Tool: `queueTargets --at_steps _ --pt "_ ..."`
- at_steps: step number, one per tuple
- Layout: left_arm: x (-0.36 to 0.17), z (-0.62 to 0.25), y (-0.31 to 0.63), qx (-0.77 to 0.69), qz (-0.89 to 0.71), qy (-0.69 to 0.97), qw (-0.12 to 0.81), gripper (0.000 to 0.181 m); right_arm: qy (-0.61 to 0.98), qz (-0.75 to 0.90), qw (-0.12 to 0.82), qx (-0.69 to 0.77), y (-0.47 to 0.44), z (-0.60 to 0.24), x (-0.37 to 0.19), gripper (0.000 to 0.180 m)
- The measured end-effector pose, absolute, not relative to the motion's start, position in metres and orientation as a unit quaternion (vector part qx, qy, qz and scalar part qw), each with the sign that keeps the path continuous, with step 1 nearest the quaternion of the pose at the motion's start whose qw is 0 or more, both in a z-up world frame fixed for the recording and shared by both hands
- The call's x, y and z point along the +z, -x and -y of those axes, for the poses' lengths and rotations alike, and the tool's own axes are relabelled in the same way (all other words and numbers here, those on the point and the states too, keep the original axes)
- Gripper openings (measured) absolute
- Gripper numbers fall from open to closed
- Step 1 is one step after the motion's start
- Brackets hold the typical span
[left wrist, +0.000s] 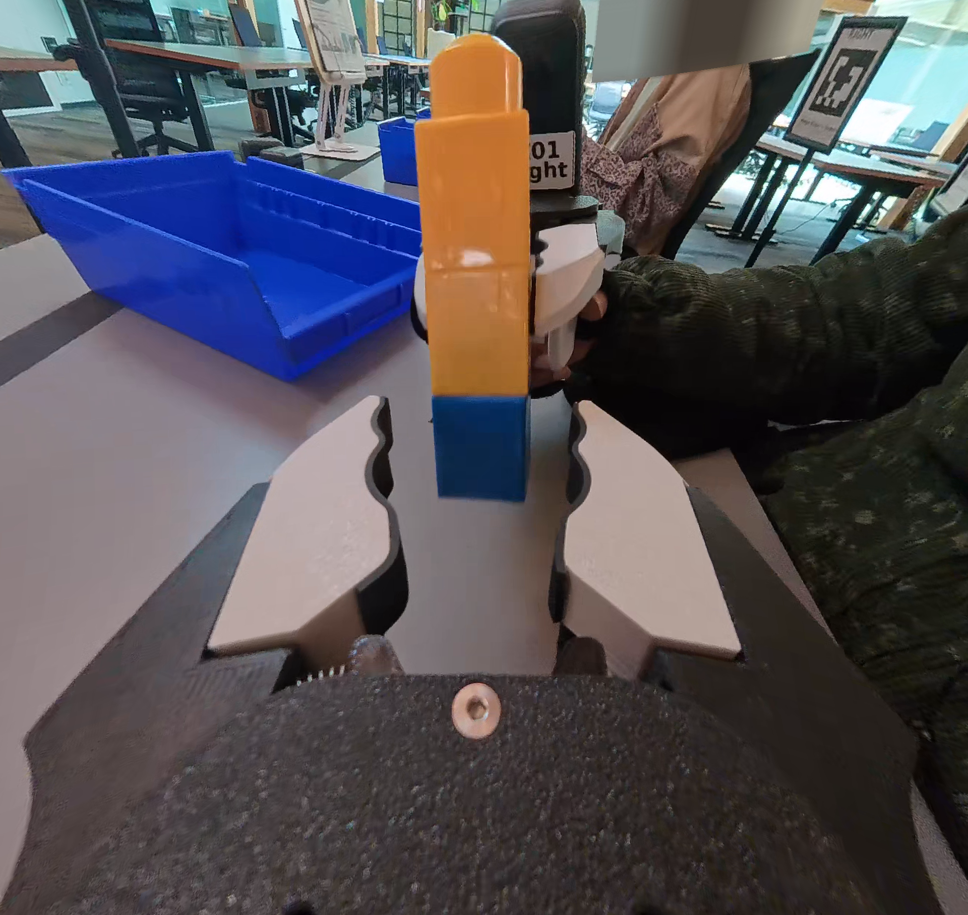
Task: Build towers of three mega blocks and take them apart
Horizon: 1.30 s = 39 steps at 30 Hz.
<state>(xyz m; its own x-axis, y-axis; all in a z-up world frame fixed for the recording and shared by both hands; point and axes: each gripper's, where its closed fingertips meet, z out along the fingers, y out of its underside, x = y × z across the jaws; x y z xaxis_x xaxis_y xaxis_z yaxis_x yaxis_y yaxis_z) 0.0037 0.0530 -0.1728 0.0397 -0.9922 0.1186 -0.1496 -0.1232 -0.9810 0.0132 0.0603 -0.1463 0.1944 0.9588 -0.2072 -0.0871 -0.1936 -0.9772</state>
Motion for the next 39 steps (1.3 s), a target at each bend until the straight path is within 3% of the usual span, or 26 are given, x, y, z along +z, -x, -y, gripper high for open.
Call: queueTargets --at_steps 3,7,13,15,19,21,23,26,31,34,39 --pt "-0.184 -0.046 -0.012 -0.446 -0.529 0.578 0.434 0.038 0.589 0.426 0.488 0.483 0.000 -0.050 -0.164 0.034" --pt "-0.188 -0.045 -0.005 -0.431 -0.548 0.587 0.412 0.037 0.596 0.428 0.471 0.489 0.004 -0.048 -0.170 0.035" --pt "-0.215 -0.043 -0.005 -0.404 -0.577 0.611 0.361 0.037 0.589 0.400 0.484 0.509 -0.003 -0.053 -0.159 0.062" --pt "-0.225 -0.040 -0.007 -0.384 -0.595 0.612 0.352 0.037 0.590 0.415 0.484 0.496 -0.001 -0.051 -0.162 0.038" --pt "-0.202 -0.037 -0.006 -0.428 -0.580 0.589 0.364 0.037 0.575 0.409 0.511 0.491 -0.004 -0.048 -0.141 0.037" --pt "-0.232 -0.050 0.008 -0.337 -0.620 0.612 0.356 0.037 0.510 0.321 0.575 0.553 -0.027 -0.054 -0.094 0.037" --pt "-0.242 -0.060 0.013 -0.340 -0.604 0.630 0.350 0.037 0.480 0.259 0.623 0.560 -0.062 -0.064 -0.063 0.037" --pt "-0.223 -0.078 0.017 -0.379 -0.549 0.638 0.384 0.037 0.572 0.314 0.641 0.403 -0.065 -0.086 -0.104 0.037" --pt "-0.194 -0.080 0.025 -0.452 -0.499 0.606 0.424 0.037 0.728 0.456 0.427 0.281 -0.030 -0.097 -0.239 0.037" --pt "-0.180 -0.077 0.026 -0.474 -0.489 0.587 0.438 0.037 0.750 0.523 0.348 0.204 -0.032 -0.092 -0.292 0.039" --pt "-0.187 -0.070 0.021 -0.470 -0.506 0.585 0.425 0.037 0.714 0.500 0.415 0.260 -0.020 -0.086 -0.256 0.063"
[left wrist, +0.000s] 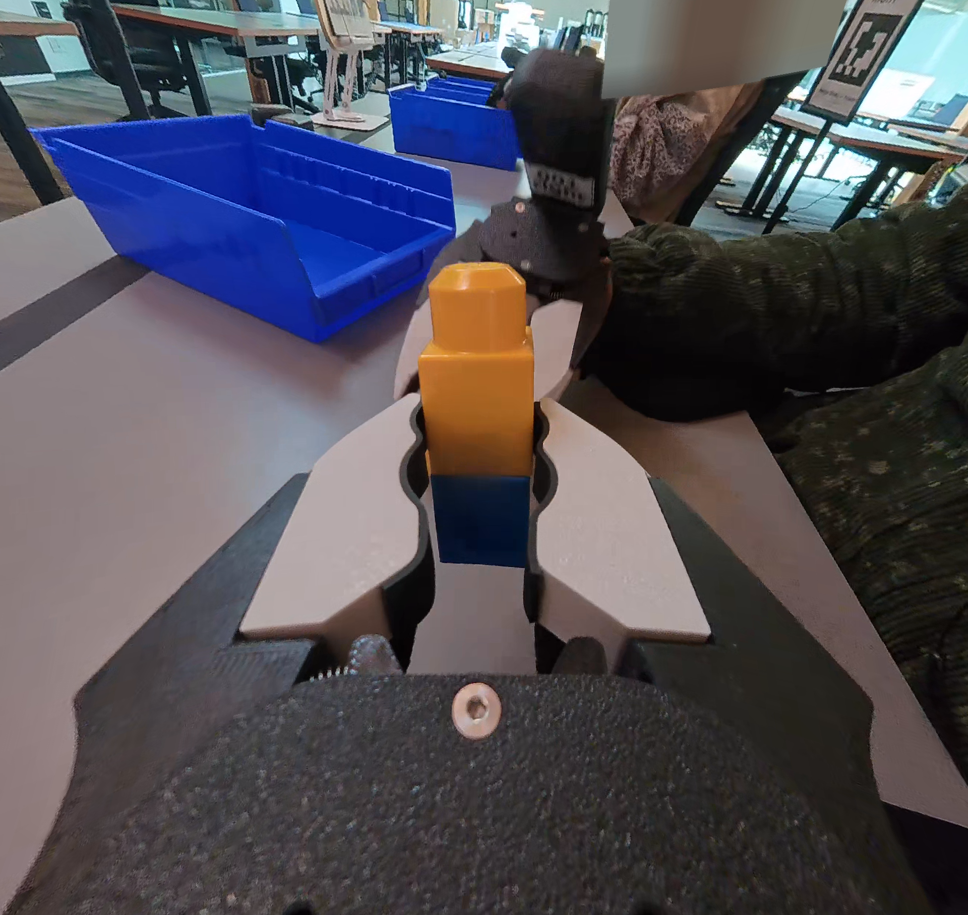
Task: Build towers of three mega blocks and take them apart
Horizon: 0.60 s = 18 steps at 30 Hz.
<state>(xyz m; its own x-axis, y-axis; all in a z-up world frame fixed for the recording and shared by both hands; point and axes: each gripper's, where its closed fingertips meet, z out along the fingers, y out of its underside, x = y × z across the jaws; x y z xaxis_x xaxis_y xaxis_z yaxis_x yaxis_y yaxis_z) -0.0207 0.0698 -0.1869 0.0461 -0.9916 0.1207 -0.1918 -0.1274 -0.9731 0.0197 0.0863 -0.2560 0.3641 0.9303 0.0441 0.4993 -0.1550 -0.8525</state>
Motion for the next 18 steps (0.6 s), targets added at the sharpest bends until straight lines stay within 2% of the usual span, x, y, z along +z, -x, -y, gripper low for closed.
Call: queueTargets --at_steps 5,9,10,12,14,16,18 --pt "-0.204 -0.054 0.008 -0.445 -0.552 0.585 0.395 0.037 0.641 0.459 0.473 0.393 -0.004 -0.064 -0.196 0.063" --pt "-0.220 -0.036 -0.006 -0.419 -0.595 0.580 0.366 0.037 0.622 0.466 0.444 0.446 0.011 -0.044 -0.192 0.057" --pt "-0.225 -0.032 -0.007 -0.413 -0.605 0.581 0.356 0.037 0.622 0.476 0.424 0.455 0.014 -0.037 -0.196 0.043" --pt "-0.224 -0.035 -0.008 -0.411 -0.600 0.582 0.364 0.037 0.635 0.482 0.418 0.435 0.012 -0.039 -0.202 0.036" --pt "-0.218 -0.039 -0.006 -0.416 -0.591 0.577 0.380 0.038 0.632 0.471 0.433 0.437 0.011 -0.041 -0.192 0.036" --pt "-0.226 -0.045 -0.001 -0.385 -0.602 0.585 0.383 0.049 0.616 0.446 0.462 0.456 0.005 -0.045 -0.173 0.035" --pt "-0.228 -0.041 -0.002 -0.399 -0.605 0.581 0.370 0.039 0.603 0.422 0.482 0.475 -0.004 -0.050 -0.158 0.035"
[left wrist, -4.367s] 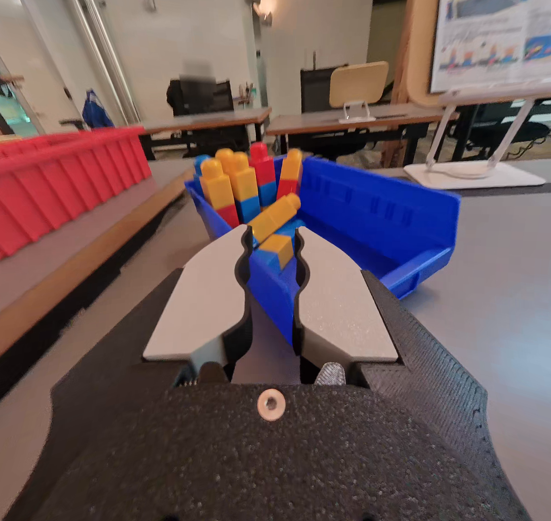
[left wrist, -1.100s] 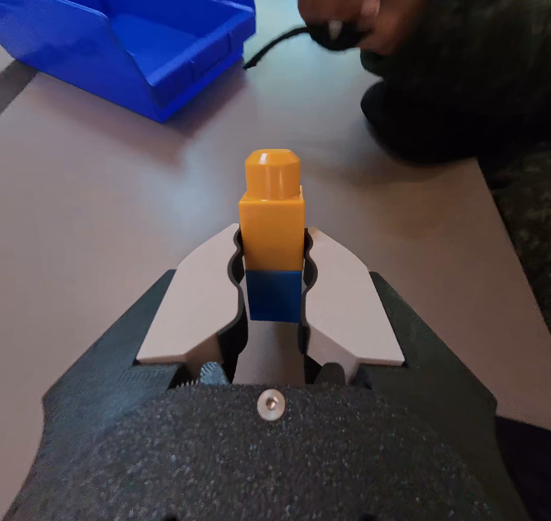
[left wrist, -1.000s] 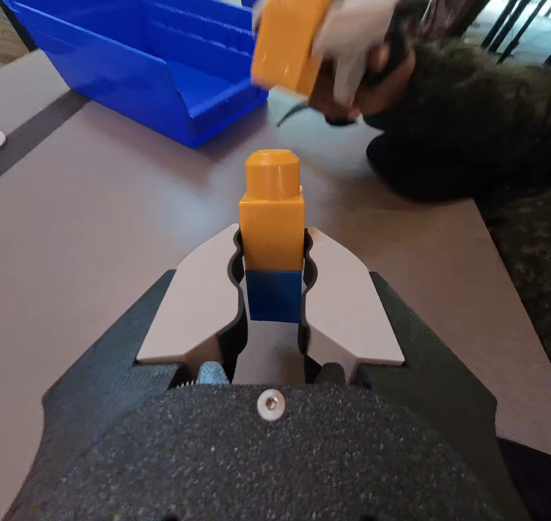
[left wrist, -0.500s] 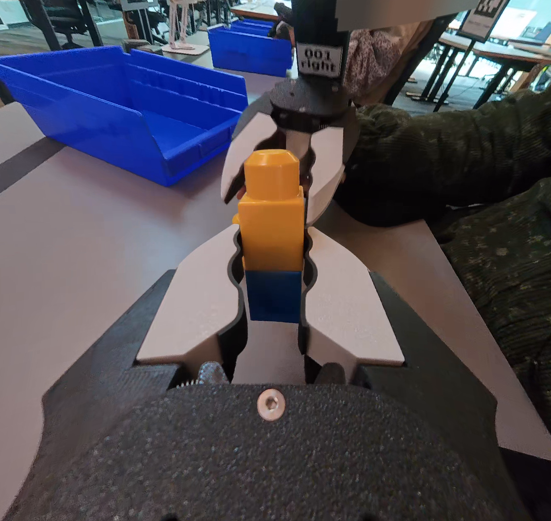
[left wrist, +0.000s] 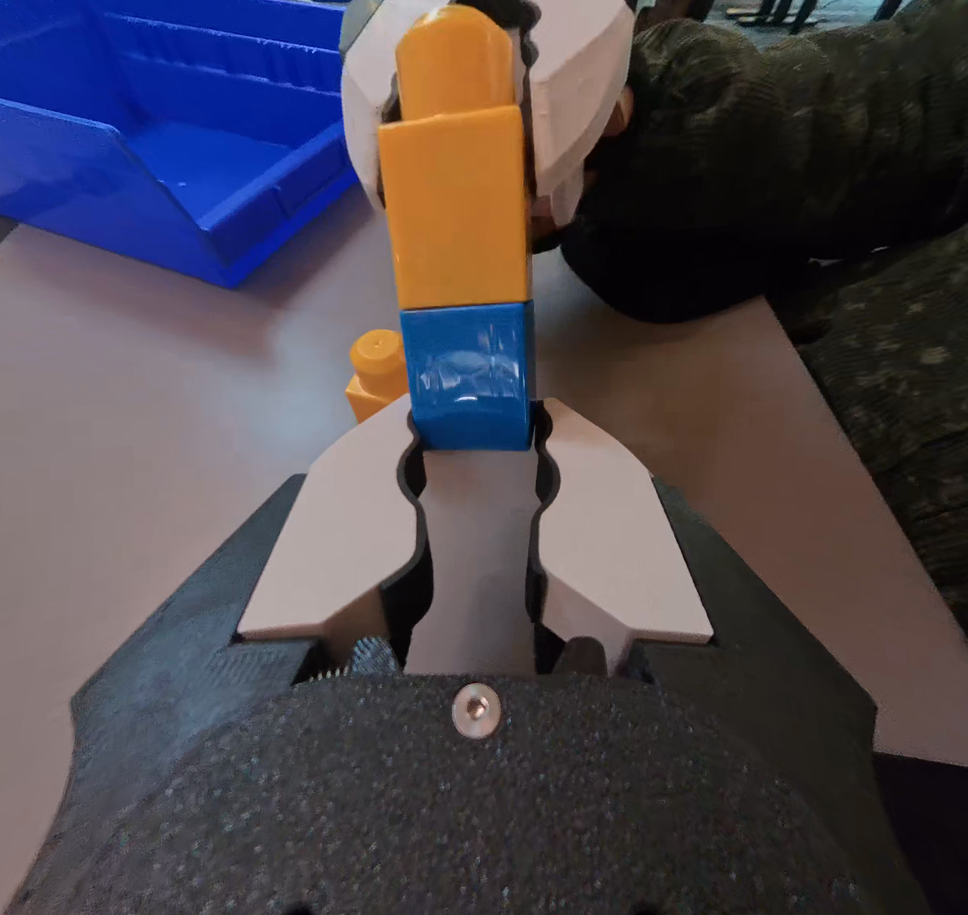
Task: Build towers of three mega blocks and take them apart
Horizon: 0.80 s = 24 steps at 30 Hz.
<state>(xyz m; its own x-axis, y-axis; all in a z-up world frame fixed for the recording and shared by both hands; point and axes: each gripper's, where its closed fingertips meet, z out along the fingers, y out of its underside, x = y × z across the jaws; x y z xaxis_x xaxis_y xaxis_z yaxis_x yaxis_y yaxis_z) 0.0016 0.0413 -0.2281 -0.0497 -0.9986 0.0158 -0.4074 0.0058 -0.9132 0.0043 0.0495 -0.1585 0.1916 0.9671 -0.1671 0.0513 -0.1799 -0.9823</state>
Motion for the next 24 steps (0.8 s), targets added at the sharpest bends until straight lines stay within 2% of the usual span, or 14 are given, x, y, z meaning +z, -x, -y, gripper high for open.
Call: queueTargets --at_steps 5,7,8,10,12,14,17,21,24 --pt "-0.227 -0.044 0.007 -0.408 -0.607 0.590 0.341 0.036 0.580 0.400 0.516 0.487 -0.008 -0.052 -0.143 0.035" --pt "-0.257 -0.060 0.025 -0.336 -0.626 0.621 0.331 0.036 0.528 0.315 0.561 0.554 -0.033 -0.059 -0.101 0.035" --pt "-0.260 -0.066 0.029 -0.344 -0.612 0.630 0.332 0.036 0.517 0.281 0.583 0.560 -0.051 -0.066 -0.086 0.035" --pt "-0.251 -0.078 0.030 -0.374 -0.567 0.651 0.339 0.037 0.542 0.256 0.637 0.484 -0.079 -0.084 -0.084 0.035" --pt "-0.237 -0.089 0.031 -0.392 -0.534 0.648 0.375 0.037 0.600 0.268 0.647 0.386 -0.090 -0.102 -0.108 0.035" --pt "-0.230 -0.096 0.034 -0.397 -0.513 0.647 0.400 0.037 0.664 0.288 0.602 0.337 -0.090 -0.117 -0.140 0.035" --pt "-0.220 -0.100 0.036 -0.411 -0.496 0.637 0.423 0.037 0.763 0.346 0.484 0.253 -0.086 -0.127 -0.204 0.036" --pt "-0.210 -0.097 0.035 -0.439 -0.482 0.623 0.432 0.037 0.814 0.411 0.362 0.194 -0.085 -0.116 -0.267 0.036" --pt "-0.210 -0.094 0.033 -0.442 -0.487 0.619 0.430 0.037 0.814 0.424 0.352 0.185 -0.081 -0.115 -0.276 0.037"
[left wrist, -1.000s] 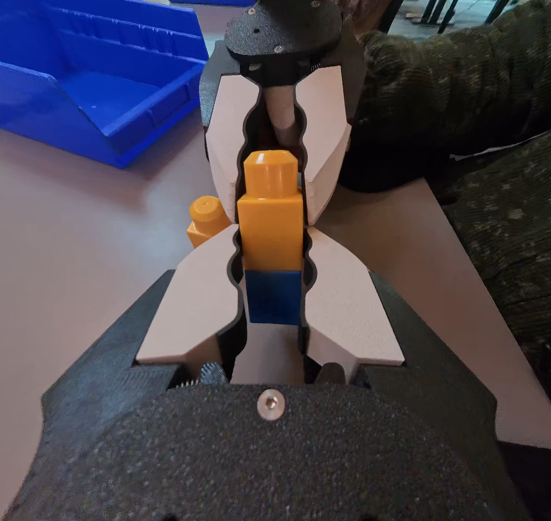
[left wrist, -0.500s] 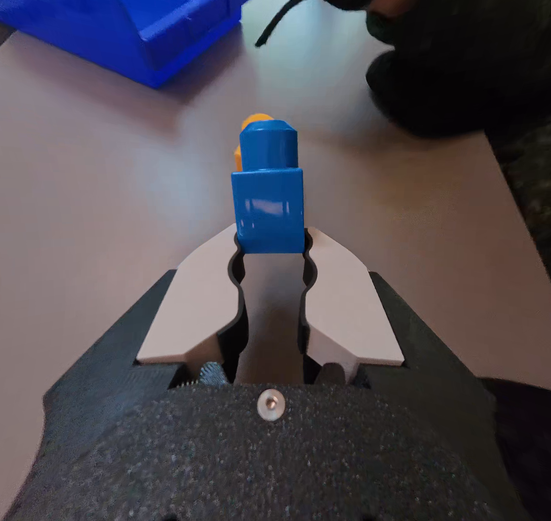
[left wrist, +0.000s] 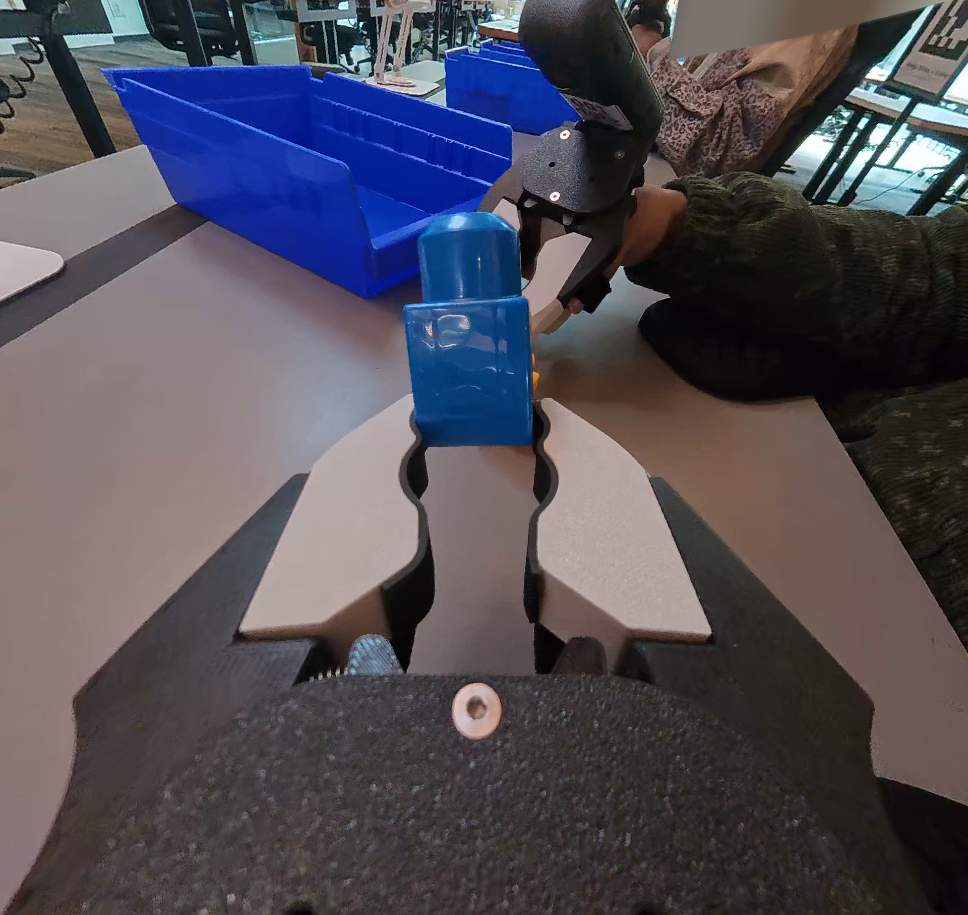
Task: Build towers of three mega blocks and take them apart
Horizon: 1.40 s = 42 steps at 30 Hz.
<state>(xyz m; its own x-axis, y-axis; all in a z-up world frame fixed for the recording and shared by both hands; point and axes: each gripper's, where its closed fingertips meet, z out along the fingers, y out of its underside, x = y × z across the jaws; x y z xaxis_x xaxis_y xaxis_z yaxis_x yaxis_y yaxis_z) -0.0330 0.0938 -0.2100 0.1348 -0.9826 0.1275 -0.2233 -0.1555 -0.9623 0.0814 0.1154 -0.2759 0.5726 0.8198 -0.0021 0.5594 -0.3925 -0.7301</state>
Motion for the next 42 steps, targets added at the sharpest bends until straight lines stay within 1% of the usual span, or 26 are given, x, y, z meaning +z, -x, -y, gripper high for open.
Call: queueTargets --at_steps 2,4,7,11,12,13,14,18,19,21,23,25,26,27,30,32,34,36,39,42 --pt "-0.209 -0.089 0.030 -0.443 -0.495 0.614 0.427 0.037 0.799 0.419 0.383 0.199 -0.076 -0.117 -0.264 0.049" --pt "-0.209 -0.082 0.025 -0.443 -0.507 0.607 0.422 0.037 0.763 0.420 0.435 0.228 -0.066 -0.115 -0.239 0.058" --pt "-0.213 -0.067 0.013 -0.441 -0.533 0.596 0.408 0.037 0.693 0.429 0.487 0.314 -0.039 -0.091 -0.198 0.059" --pt "-0.221 -0.046 -0.003 -0.429 -0.574 0.581 0.387 0.037 0.648 0.463 0.475 0.374 -0.006 -0.060 -0.188 0.060" --pt "-0.223 -0.042 -0.005 -0.425 -0.582 0.578 0.383 0.037 0.642 0.470 0.466 0.387 0.001 -0.055 -0.190 0.059" --pt "-0.224 -0.039 -0.007 -0.422 -0.589 0.575 0.381 0.037 0.639 0.478 0.455 0.395 0.006 -0.050 -0.193 0.053" --pt "-0.226 -0.037 -0.008 -0.417 -0.594 0.574 0.378 0.037 0.636 0.488 0.445 0.399 0.009 -0.045 -0.197 0.037" --pt "-0.217 -0.042 -0.008 -0.427 -0.575 0.572 0.399 0.037 0.626 0.482 0.462 0.402 0.007 -0.046 -0.186 0.036" --pt "-0.216 -0.050 -0.005 -0.413 -0.568 0.579 0.414 0.032 0.625 0.469 0.477 0.402 0.003 -0.050 -0.179 0.036" --pt "-0.213 -0.066 0.000 -0.396 -0.543 0.588 0.450 0.033 0.624 0.419 0.535 0.386 -0.016 -0.070 -0.155 0.036" --pt "-0.209 -0.080 0.005 -0.398 -0.510 0.604 0.466 0.030 0.640 0.338 0.609 0.324 -0.055 -0.107 -0.129 0.036" --pt "-0.211 -0.089 0.009 -0.395 -0.494 0.617 0.468 0.025 0.680 0.271 0.641 0.230 -0.105 -0.147 -0.117 0.036" --pt "-0.215 -0.091 0.009 -0.388 -0.494 0.624 0.466 0.023 0.707 0.254 0.634 0.185 -0.127 -0.164 -0.119 0.036" --pt "-0.219 -0.092 0.010 -0.380 -0.499 0.628 0.461 0.023 0.739 0.252 0.606 0.149 -0.145 -0.178 -0.128 0.036" --pt "-0.230 -0.090 0.008 -0.358 -0.519 0.630 0.453 0.021 0.821 0.284 0.488 0.083 -0.177 -0.211 -0.173 0.037" --pt "-0.231 -0.087 0.006 -0.352 -0.529 0.627 0.452 0.020 0.844 0.315 0.430 0.054 -0.183 -0.227 -0.202 0.037" --pt "-0.232 -0.087 0.007 -0.352 -0.530 0.626 0.451 0.020 0.867 0.338 0.363 0.050 -0.182 -0.233 -0.232 0.037" --pt "-0.232 -0.088 0.008 -0.353 -0.528 0.628 0.449 0.020 0.879 0.354 0.315 0.050 -0.181 -0.235 -0.254 0.037" --pt "-0.233 -0.089 0.009 -0.357 -0.525 0.630 0.447 0.019 0.883 0.361 0.289 0.080 -0.177 -0.240 -0.258 0.037" --pt "-0.234 -0.088 0.009 -0.357 -0.529 0.629 0.444 0.019 0.890 0.375 0.235 0.113 -0.176 -0.236 -0.267 0.037"
